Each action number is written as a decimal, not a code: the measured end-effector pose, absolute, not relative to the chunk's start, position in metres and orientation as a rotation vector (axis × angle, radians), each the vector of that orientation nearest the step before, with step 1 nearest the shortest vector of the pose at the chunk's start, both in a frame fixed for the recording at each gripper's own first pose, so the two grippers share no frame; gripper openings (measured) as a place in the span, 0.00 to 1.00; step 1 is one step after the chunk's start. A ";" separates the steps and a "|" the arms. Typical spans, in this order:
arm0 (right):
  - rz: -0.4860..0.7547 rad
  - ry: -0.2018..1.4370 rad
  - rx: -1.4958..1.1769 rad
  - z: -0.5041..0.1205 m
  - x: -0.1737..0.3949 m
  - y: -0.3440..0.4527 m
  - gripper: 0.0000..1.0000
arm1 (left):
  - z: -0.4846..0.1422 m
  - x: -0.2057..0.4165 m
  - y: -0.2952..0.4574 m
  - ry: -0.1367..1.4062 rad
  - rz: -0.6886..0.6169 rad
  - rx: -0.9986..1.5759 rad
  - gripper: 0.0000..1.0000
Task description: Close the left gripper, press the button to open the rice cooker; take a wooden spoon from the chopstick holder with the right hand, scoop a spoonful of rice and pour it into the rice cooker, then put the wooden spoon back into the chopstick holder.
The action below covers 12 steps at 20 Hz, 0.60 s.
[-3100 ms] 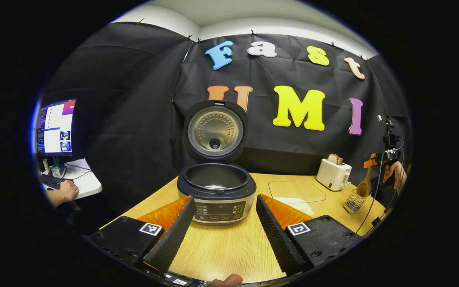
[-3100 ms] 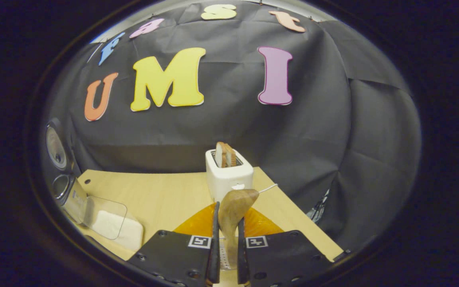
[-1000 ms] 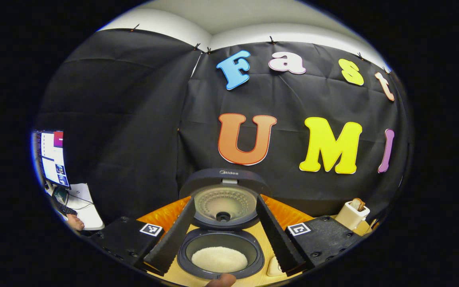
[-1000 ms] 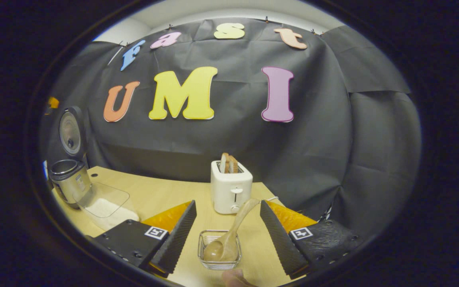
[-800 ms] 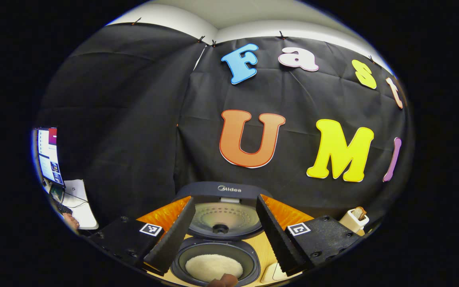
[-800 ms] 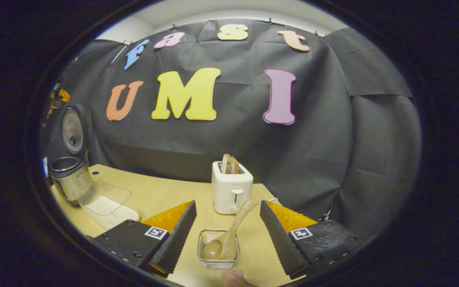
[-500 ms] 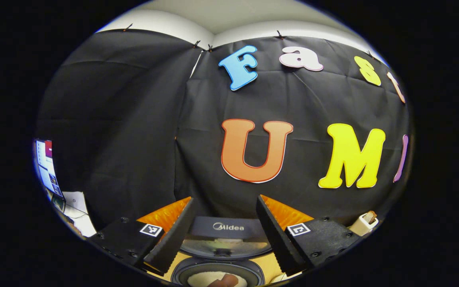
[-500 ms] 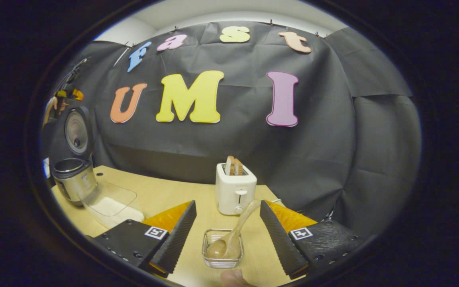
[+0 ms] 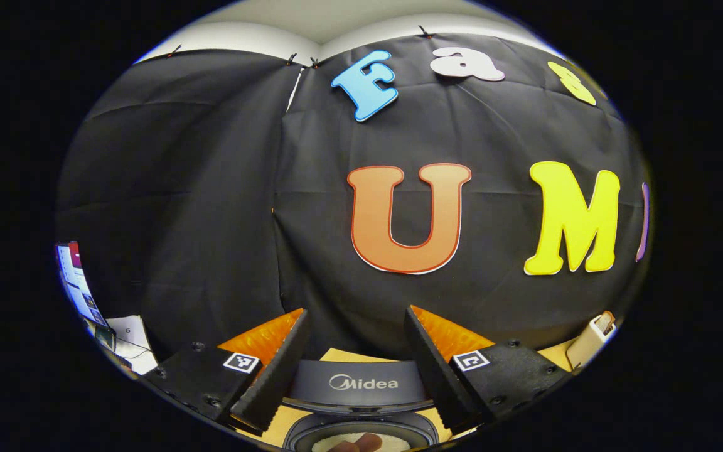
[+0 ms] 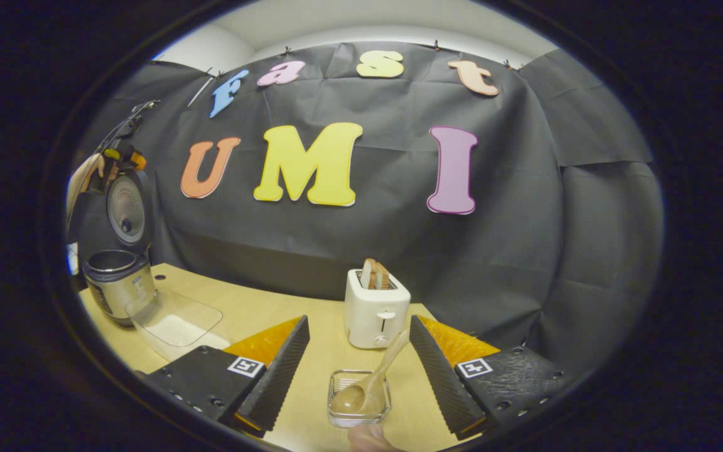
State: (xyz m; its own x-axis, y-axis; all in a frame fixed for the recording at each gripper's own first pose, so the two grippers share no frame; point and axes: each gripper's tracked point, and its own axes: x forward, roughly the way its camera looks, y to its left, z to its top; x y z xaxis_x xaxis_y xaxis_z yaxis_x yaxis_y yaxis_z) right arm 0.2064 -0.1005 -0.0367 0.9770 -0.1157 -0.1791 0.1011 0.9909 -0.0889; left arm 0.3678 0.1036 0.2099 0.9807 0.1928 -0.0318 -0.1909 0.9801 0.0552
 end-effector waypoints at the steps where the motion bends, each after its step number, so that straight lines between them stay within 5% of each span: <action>1: -0.109 0.185 -0.081 -0.037 0.204 -0.100 0.97 | 0.210 0.364 0.103 0.032 0.194 0.053 0.96; 12: -0.074 0.170 -0.055 -0.037 0.154 -0.081 0.96 | 0.174 0.284 0.087 0.001 0.200 0.058 0.96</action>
